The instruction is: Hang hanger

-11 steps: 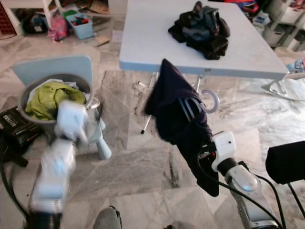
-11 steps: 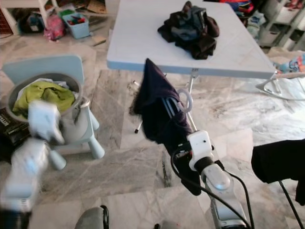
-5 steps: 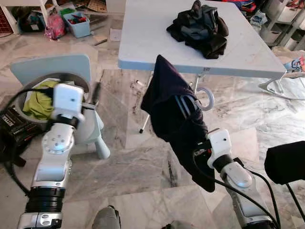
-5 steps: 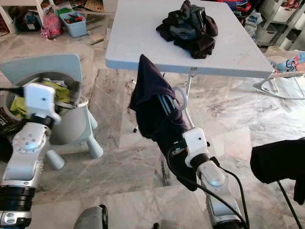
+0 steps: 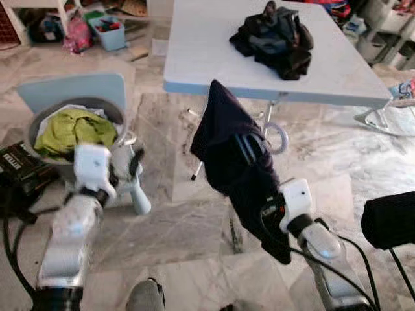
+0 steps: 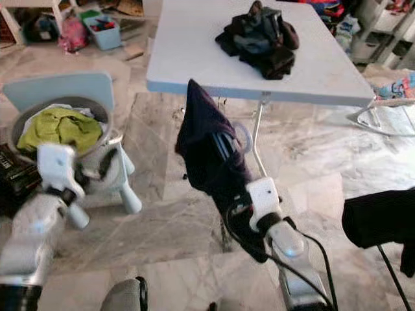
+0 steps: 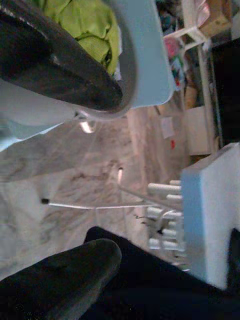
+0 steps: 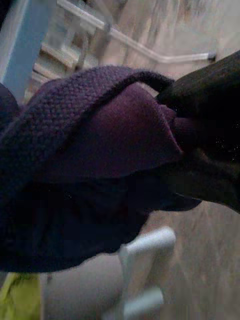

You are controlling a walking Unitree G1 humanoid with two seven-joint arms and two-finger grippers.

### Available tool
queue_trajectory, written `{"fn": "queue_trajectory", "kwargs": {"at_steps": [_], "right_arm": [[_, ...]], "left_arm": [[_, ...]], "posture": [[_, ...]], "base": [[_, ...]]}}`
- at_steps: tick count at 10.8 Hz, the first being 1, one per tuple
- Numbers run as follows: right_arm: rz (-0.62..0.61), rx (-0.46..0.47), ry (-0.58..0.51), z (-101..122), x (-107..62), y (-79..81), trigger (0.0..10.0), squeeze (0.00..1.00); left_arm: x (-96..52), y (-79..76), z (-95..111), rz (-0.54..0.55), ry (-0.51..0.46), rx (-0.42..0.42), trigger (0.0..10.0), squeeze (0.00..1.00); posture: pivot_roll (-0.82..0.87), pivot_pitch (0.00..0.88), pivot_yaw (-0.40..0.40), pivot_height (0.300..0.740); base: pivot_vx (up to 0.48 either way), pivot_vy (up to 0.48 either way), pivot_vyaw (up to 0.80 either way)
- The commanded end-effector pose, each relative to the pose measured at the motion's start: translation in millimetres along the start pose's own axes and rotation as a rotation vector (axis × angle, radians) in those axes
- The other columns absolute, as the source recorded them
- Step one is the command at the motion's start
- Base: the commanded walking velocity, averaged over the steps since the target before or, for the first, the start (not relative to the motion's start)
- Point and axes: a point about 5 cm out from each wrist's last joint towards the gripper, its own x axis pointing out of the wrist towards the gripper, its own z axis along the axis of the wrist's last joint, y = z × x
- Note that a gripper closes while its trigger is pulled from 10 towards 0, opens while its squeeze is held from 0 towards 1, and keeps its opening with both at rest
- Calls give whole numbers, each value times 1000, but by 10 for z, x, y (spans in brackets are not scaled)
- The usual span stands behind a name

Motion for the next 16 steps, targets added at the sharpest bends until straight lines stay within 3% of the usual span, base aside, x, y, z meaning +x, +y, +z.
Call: {"fn": "queue_trajectory", "kwargs": {"at_steps": [1, 2, 3, 5, 6, 7, 8, 9, 11, 12, 14, 15, 16], "right_arm": [[103, -10, -54, 169, -8, 61, 10000, 0], [233, -24, -46, 270, -29, 61, 10000, 0], [253, -22, -38, 293, -20, 38, 10000, 0], [253, -22, -38, 293, -20, 38, 10000, 0], [318, -59, -70, 431, 129, 74, 10000, 0], [343, -93, -108, 543, 240, 117, 10000, 0], [321, -124, -150, 640, 318, 118, 10000, 0], [329, -92, -159, 727, 365, 130, 10000, 0], [363, -87, -147, 728, 351, 155, 10000, 0], [366, -85, -145, 718, 348, 160, 10000, 0], [439, -91, -120, 688, 300, 254, 10000, 0], [493, -94, -85, 648, 225, 260, 10000, 0], [516, -114, -65, 614, 178, 248, 10000, 0]], "left_arm": [[12, -40, 19, -38, -5, 46, 10000, 0], [87, -26, 32, -78, 3, 136, 10000, 0], [118, -20, 41, -93, 4, 203, 10000, 0], [118, -20, 41, -93, 4, 203, 10000, 0], [327, -137, 88, -211, -12, 378, 10000, 0], [464, -247, 145, -282, -27, 423, 10000, 0], [516, -364, 186, -339, -42, 408, 10000, 0], [529, -454, 182, -377, -53, 434, 10000, 0], [529, -483, 136, -398, -59, 422, 10000, 0], [543, -470, 134, -384, -74, 409, 10000, 1000], [616, -420, 166, -323, -97, 465, 10000, 1000], [675, -278, 176, -236, -85, 501, 10000, 0], [701, -188, 186, -189, -82, 517, 10000, 0]], "posture": [[-16, 88, -92, 740], [-24, 85, -93, 740], [-28, 82, -92, 740], [-28, 82, -92, 740], [-39, 67, -87, 740], [-40, 64, -87, 740], [-42, 61, -87, 740], [-44, 61, -85, 740], [-40, 58, -82, 740], [-41, 58, -82, 740], [-43, 58, -83, 740], [-45, 56, -84, 740], [-45, 56, -84, 740]], "base": [[0, 0, 0], [0, 0, 0], [0, 0, 0], [0, 0, 0], [0, 0, 0], [0, 0, 0], [0, 0, 0], [0, 0, 0], [0, 0, 0], [0, 0, 0], [0, 0, 0], [0, 0, 0], [0, 0, 0]]}}
